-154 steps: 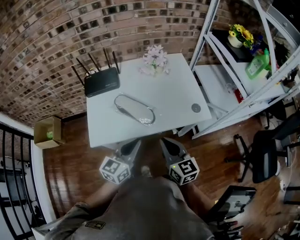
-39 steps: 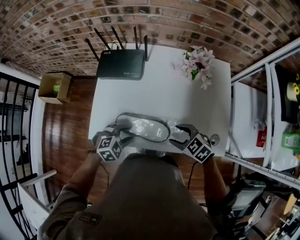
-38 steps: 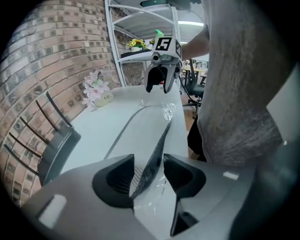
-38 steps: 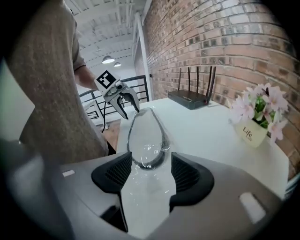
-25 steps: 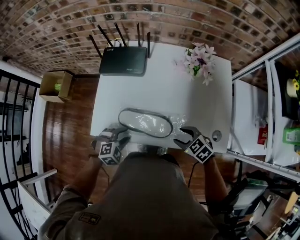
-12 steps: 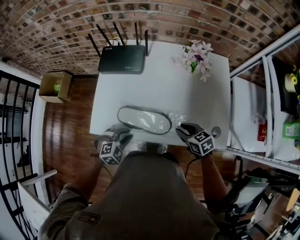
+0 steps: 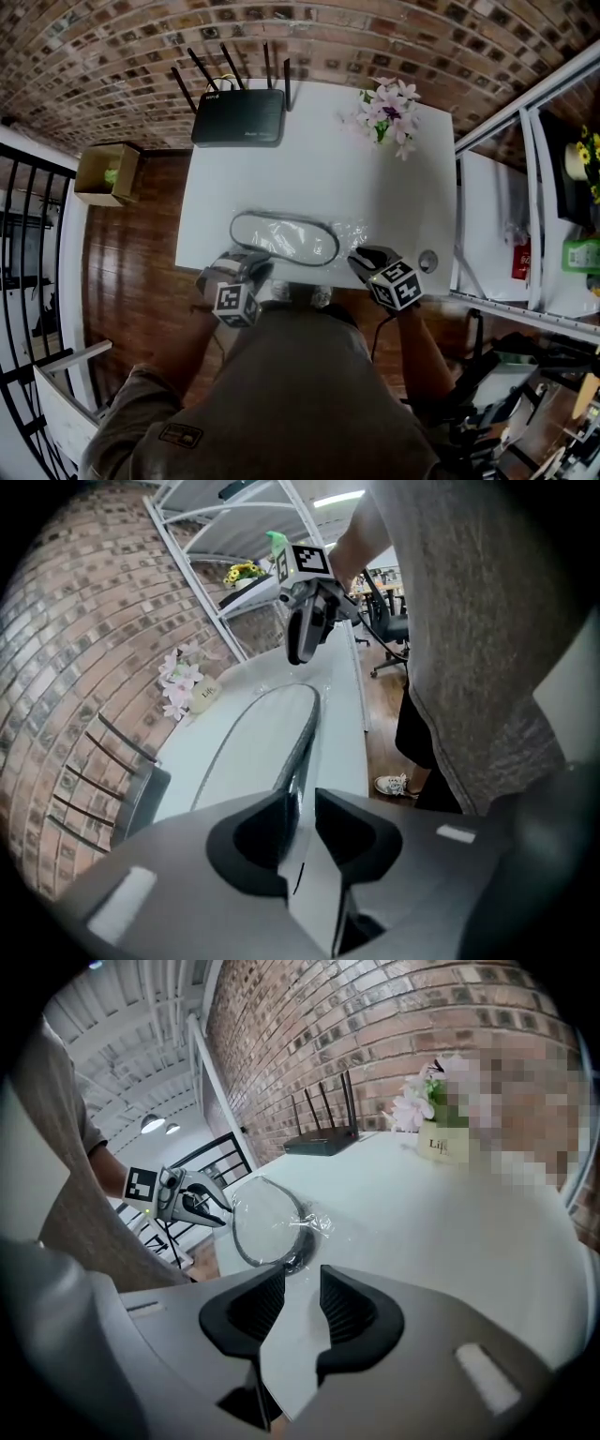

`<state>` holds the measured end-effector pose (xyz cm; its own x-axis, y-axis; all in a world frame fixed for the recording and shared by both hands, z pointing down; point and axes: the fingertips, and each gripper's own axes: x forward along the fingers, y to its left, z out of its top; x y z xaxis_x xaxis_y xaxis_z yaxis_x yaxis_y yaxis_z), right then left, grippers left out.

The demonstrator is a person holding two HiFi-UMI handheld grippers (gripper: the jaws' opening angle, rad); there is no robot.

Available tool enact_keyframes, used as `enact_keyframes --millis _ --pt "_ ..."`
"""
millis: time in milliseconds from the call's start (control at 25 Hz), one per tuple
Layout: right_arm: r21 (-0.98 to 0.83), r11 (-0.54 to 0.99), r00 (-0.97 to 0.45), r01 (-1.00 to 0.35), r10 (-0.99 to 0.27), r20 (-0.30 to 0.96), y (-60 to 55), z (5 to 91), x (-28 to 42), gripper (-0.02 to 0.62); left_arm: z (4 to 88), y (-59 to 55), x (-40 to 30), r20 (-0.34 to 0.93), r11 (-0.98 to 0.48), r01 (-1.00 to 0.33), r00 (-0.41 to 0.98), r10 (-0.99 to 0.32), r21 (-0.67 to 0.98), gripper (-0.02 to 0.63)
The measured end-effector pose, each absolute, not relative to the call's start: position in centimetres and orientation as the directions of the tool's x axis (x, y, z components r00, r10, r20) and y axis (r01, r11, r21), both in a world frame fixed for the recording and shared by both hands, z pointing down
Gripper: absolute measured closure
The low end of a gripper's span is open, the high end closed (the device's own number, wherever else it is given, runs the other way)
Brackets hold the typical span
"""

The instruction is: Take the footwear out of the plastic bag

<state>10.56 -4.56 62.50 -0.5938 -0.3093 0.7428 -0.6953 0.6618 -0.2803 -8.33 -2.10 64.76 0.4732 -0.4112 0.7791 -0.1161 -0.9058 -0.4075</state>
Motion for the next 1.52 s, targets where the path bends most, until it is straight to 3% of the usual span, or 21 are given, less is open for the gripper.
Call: enact_keyframes --millis 200,440,640,1080,1520 --pt "-0.297 0.651 -0.599 -0.699 -0.306 0.740 -4.6 62.9 10.8 0.480 64.5 -2.1 -8.0 0.777 -0.907 -0.129 0.476 -0.412 -0.402 0.598" --pt "-0.286 0.642 -0.583 -0.712 -0.311 0.751 -5.2 63.7 11.6 0.499 64.2 -2.0 -8.4 0.762 -0.899 -0.156 0.484 -0.430 -0.408 0.604" --pt "-0.251 0.624 -0.543 -0.740 -0.334 0.771 -6.3 64.4 12.8 0.571 63.8 -1.6 -8.8 0.768 -0.907 -0.184 0.485 -0.418 -0.378 0.604" --pt "-0.266 0.678 -0.567 -0.685 -0.266 0.780 -6.7 65.1 10.1 0.572 64.2 -1.0 -8.7 0.780 -0.920 -0.165 0.489 -0.390 -0.356 0.604" --pt "-0.544 0.600 -0.748 -0.586 -0.143 0.648 -6.5 64.6 7.4 0.520 64.8 -0.9 -8.9 0.796 -0.934 -0.147 0.490 -0.355 -0.326 0.604"
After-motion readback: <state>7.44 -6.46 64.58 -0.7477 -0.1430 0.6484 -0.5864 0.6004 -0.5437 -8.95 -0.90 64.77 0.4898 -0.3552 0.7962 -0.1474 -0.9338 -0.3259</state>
